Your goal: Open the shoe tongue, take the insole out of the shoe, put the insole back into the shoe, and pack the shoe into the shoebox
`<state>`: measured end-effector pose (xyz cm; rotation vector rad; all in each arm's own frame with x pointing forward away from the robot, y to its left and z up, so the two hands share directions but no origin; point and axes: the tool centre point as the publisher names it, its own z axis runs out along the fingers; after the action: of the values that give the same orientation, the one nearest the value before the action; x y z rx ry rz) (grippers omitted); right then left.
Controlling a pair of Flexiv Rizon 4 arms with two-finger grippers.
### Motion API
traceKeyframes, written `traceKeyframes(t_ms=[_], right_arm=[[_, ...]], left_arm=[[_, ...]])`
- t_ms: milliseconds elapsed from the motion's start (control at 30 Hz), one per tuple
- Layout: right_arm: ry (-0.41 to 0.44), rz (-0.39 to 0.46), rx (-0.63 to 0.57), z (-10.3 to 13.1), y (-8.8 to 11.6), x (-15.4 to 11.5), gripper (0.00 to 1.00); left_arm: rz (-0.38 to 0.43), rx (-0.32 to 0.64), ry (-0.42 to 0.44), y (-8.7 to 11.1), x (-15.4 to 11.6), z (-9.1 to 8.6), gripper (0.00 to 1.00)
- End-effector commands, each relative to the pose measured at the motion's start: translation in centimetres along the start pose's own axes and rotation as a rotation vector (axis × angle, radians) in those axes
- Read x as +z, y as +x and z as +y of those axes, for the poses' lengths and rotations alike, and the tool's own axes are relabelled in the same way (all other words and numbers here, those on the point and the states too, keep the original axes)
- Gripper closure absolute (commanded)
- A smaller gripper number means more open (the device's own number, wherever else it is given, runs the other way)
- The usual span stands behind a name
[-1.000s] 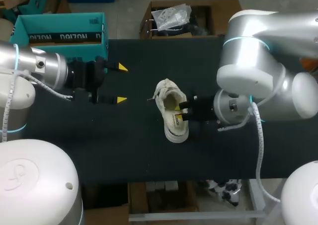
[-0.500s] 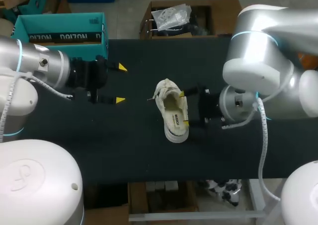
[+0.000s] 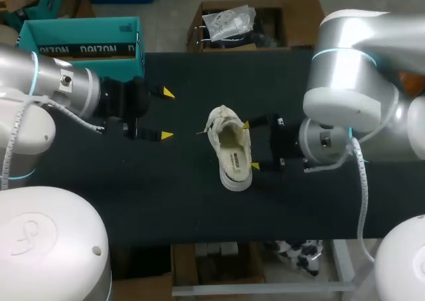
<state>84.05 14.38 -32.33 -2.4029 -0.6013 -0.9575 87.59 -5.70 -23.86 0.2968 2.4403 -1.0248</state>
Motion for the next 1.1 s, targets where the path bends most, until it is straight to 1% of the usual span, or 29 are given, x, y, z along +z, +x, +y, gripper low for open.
traceKeyframes(t_ms=[33, 167, 467, 500, 567, 600, 633, 700, 733, 767, 800, 833, 933, 967, 1000, 1100], right_arm=[[0.926, 0.020, 0.002, 0.5, -0.4, -1.0, 0.00], [0.926, 0.020, 0.002, 0.5, -0.4, -1.0, 0.00], [0.926, 0.020, 0.002, 0.5, -0.4, -1.0, 0.00], [0.942, 0.015, 0.002, 0.8, -0.3, -1.0, 0.00], [0.978, 0.024, -0.004, 1.3, -0.2, -1.4, 0.00], [1.009, 0.026, -0.012, 1.6, -0.2, -1.7, 0.00], [1.011, 0.016, -0.007, 1.8, -0.2, -1.9, 0.00], [1.059, -0.002, -0.014, 2.1, -0.1, -2.4, 0.00], [1.049, -0.002, -0.013, 2.2, 0.0, -2.7, 0.00], [1.083, 0.011, -0.025, 2.4, 0.0, -3.0, 0.00], [1.106, 0.014, -0.029, 2.6, 0.1, -3.3, 0.00], [1.110, 0.009, -0.031, 2.7, 0.1, -3.5, 0.00], [1.208, 0.038, -0.054, 3.4, 0.1, -4.1, 0.00], [1.255, 0.077, -0.055, 3.9, -0.1, -4.4, 0.00], [1.272, 0.096, -0.020, 4.3, -0.4, -4.6, 0.00], [1.272, 0.096, -0.020, 4.3, -0.4, -4.6, 0.00]], left_arm=[[-0.004, -0.012, -0.004, 0.1, 0.1, 0.2, 0.00], [-0.003, -0.034, -0.010, 0.0, 0.1, 0.4, 0.00], [-0.003, -0.034, -0.010, 0.0, 0.1, 0.4, 0.00], [0.008, -0.041, -0.015, -0.2, 0.2, 0.2, 0.00], [0.005, -0.053, -0.051, -0.1, 0.6, -0.4, 0.00], [0.011, -0.048, -0.042, 0.0, 0.6, -0.7, 0.00], [0.014, -0.067, -0.050, 0.1, 0.7, -0.9, 0.00], [0.026, -0.099, -0.076, 0.1, 0.9, -1.0, 0.00], [0.037, -0.130, -0.096, 0.1, 1.1, -1.0, 0.00], [0.032, -0.157, -0.124, 0.0, 1.4, -1.0, 0.00], [0.041, -0.166, -0.127, 0.0, 1.5, -0.9, 0.00], [0.051, -0.202, -0.133, 0.0, 1.6, -0.9, 0.00], [0.065, -0.278, -0.182, 0.0, 1.9, -0.7, 0.00], [0.068, -0.310, -0.212, 0.0, 2.0, -0.6, 0.00], [0.034, -0.293, -0.255, 0.0, 2.0, -0.6, 0.00], [0.034, -0.293, -0.255, 0.0, 2.0, -0.6, 0.00]])
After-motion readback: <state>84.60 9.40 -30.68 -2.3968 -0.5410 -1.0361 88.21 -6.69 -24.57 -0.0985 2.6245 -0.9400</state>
